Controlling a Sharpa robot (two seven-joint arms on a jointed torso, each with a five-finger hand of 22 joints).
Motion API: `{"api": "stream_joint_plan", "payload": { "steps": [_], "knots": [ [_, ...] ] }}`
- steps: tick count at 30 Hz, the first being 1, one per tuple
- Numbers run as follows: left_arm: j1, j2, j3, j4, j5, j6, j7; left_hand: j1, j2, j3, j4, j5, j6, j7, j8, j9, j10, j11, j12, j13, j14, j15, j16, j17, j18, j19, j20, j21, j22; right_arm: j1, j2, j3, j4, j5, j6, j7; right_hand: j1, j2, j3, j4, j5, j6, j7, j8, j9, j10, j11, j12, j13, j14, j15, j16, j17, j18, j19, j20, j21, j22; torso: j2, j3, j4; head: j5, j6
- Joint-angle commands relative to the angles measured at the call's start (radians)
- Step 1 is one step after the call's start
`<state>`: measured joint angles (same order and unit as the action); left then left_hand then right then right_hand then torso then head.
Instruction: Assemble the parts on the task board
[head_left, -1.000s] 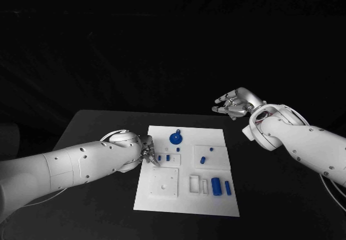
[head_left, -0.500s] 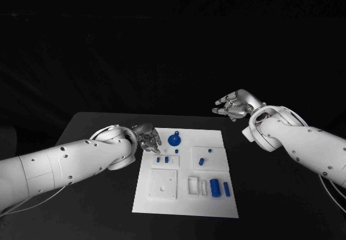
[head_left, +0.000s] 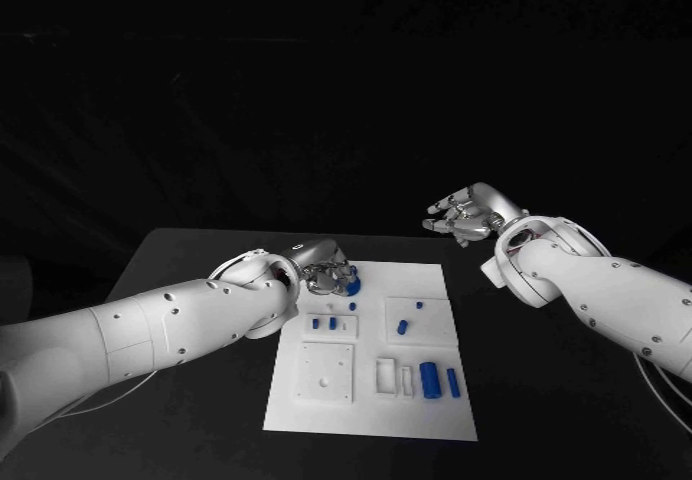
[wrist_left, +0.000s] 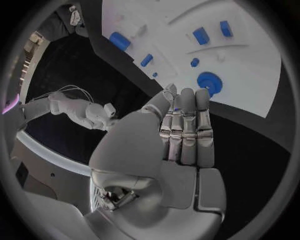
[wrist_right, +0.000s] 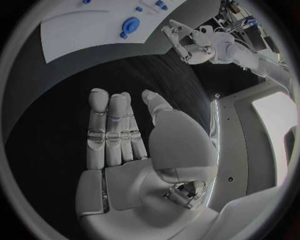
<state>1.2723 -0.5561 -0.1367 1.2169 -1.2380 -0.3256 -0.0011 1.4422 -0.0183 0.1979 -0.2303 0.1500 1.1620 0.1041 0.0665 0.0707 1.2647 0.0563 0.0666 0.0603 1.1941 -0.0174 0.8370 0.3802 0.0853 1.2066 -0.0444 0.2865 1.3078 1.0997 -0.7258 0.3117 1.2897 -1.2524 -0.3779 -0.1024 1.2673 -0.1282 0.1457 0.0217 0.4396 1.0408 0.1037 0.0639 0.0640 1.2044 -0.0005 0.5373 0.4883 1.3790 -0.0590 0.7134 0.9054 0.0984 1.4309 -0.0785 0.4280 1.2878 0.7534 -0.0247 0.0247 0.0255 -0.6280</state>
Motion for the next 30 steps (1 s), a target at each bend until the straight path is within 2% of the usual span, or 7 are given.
{"api": "stream_joint_plan", "payload": {
  "steps": [1, 5, 8, 11, 18, 24, 30],
  "knots": [
    [-0.006, 0.039, -0.013, -0.05, -0.078, -0.019, 0.084, -0.016, -0.005, 0.008, 0.001, -0.006, 0.003, -0.002, -0.003, -0.001, -0.016, 0.008, -0.004, -0.001, 0.018, -0.002, 0.018, 0.011, 0.019, 0.017, 0.002, 0.017, 0.025, 0.0, 0.003, 0.0, 0.003, 0.009, -0.002, 0.015, -0.008, -0.007, 0.02, 0.004, 0.001, 0.003, 0.007, -0.003, -0.001, 0.042, 0.007, -0.137, -0.125, 0.004, 0.001, -0.003, -0.015, 0.005, 0.002, 0.001, -0.007, -0.001, 0.003, 0.0001, -0.0015, -0.002, 0.002],
    [-0.012, 0.083, -0.031, -0.103, -0.112, -0.02, 0.092, -0.04, -0.017, 0.018, 0.002, -0.003, -0.007, -0.002, -0.004, -0.002, -0.028, 0.011, -0.004, -0.001, 0.014, 0.001, 0.026, 0.018, 0.021, 0.015, 0.006, 0.024, 0.021, 0.0, 0.004, 0.0, 0.008, 0.01, -0.003, 0.014, -0.012, -0.009, 0.03, 0.005, 0.007, 0.002, 0.009, -0.002, -0.001, 0.078, 0.016, -0.251, -0.233, 0.003, 0.005, 0.003, -0.024, 0.008, 0.005, 0.004, -0.006, -0.001, 0.006, 0.0009, -0.0006, -0.005, 0.005],
    [-0.015, 0.113, -0.048, -0.143, -0.142, -0.022, 0.09, -0.05, -0.025, 0.036, -0.002, 0.028, -0.017, -0.001, -0.003, -0.001, -0.033, 0.012, -0.004, -0.001, 0.016, 0.001, 0.027, 0.021, 0.024, 0.017, 0.006, 0.029, 0.022, 0.0, 0.006, 0.0, 0.013, 0.011, -0.003, 0.013, -0.014, -0.012, 0.039, 0.006, 0.015, 0.002, 0.01, -0.002, -0.001, 0.103, 0.02, -0.314, -0.293, 0.001, 0.007, 0.006, -0.029, 0.011, 0.007, 0.006, -0.006, -0.001, 0.008, 0.0023, -0.0012, -0.002, 0.007],
    [-0.02, 0.133, -0.057, -0.172, -0.161, -0.014, 0.084, -0.059, -0.031, 0.049, -0.002, 0.029, -0.02, 0.0, -0.004, -0.002, -0.046, 0.016, -0.004, -0.001, 0.021, 0.002, 0.033, 0.024, 0.025, 0.02, 0.007, 0.035, 0.022, 0.0, 0.007, 0.0, 0.018, 0.011, -0.003, 0.013, -0.016, -0.014, 0.042, 0.007, 0.02, 0.002, 0.011, -0.002, -0.001, 0.114, 0.023, -0.346, -0.323, 0.001, 0.009, 0.008, -0.033, 0.013, 0.007, 0.007, -0.01, -0.002, 0.009, 0.0023, -0.0031, -0.002, 0.008],
    [-0.027, 0.161, -0.063, -0.211, -0.188, 0.01, 0.074, -0.076, -0.062, 0.052, 0.003, 0.026, -0.057, 0.008, -0.004, -0.003, -0.121, 0.037, -0.006, -0.001, 0.011, 0.014, 0.026, 0.02, 0.028, 0.014, 0.018, 0.029, 0.017, 0.0, 0.007, 0.0, 0.025, 0.012, -0.005, 0.012, -0.021, -0.019, 0.057, 0.015, 0.023, -0.008, 0.017, -0.002, -0.001, 0.111, 0.037, -0.417, -0.396, 0.011, 0.015, 0.014, -0.04, 0.018, 0.016, 0.013, 0.014, 0.007, 0.011, 0.0036, -0.0039, -0.001, 0.008],
    [-0.036, 0.18, -0.064, -0.234, -0.212, 0.017, 0.064, -0.067, -0.068, 0.06, 0.014, 0.029, -0.061, 0.009, -0.004, -0.002, -0.131, 0.038, -0.005, -0.001, 0.015, 0.013, 0.022, 0.015, 0.033, 0.019, 0.02, 0.023, 0.019, 0.0, 0.009, 0.0, 0.027, 0.013, -0.005, 0.013, -0.023, -0.024, 0.066, 0.019, 0.023, -0.008, 0.018, -0.002, -0.001, 0.118, 0.041, -0.447, -0.419, 0.011, 0.017, 0.016, -0.046, 0.022, 0.018, 0.016, 0.012, 0.008, 0.012, 0.0011, -0.0048, -0.002, 0.009],
    [-0.04, 0.195, -0.065, -0.266, -0.245, 0.021, 0.033, -0.062, -0.073, 0.076, 0.022, 0.047, -0.071, 0.014, -0.004, -0.004, -0.152, 0.043, -0.006, -0.002, 0.018, 0.013, 0.019, 0.009, 0.036, 0.021, 0.02, 0.024, 0.021, 0.0, 0.009, 0.0, 0.03, 0.014, -0.005, 0.013, -0.024, -0.026, 0.068, 0.02, 0.023, -0.009, 0.018, -0.002, -0.001, 0.121, 0.041, -0.456, -0.419, 0.012, 0.017, 0.02, -0.049, 0.022, 0.021, 0.016, 0.021, 0.011, 0.013, 0.0021, -0.0041, -0.006, 0.008]
  ]
}}
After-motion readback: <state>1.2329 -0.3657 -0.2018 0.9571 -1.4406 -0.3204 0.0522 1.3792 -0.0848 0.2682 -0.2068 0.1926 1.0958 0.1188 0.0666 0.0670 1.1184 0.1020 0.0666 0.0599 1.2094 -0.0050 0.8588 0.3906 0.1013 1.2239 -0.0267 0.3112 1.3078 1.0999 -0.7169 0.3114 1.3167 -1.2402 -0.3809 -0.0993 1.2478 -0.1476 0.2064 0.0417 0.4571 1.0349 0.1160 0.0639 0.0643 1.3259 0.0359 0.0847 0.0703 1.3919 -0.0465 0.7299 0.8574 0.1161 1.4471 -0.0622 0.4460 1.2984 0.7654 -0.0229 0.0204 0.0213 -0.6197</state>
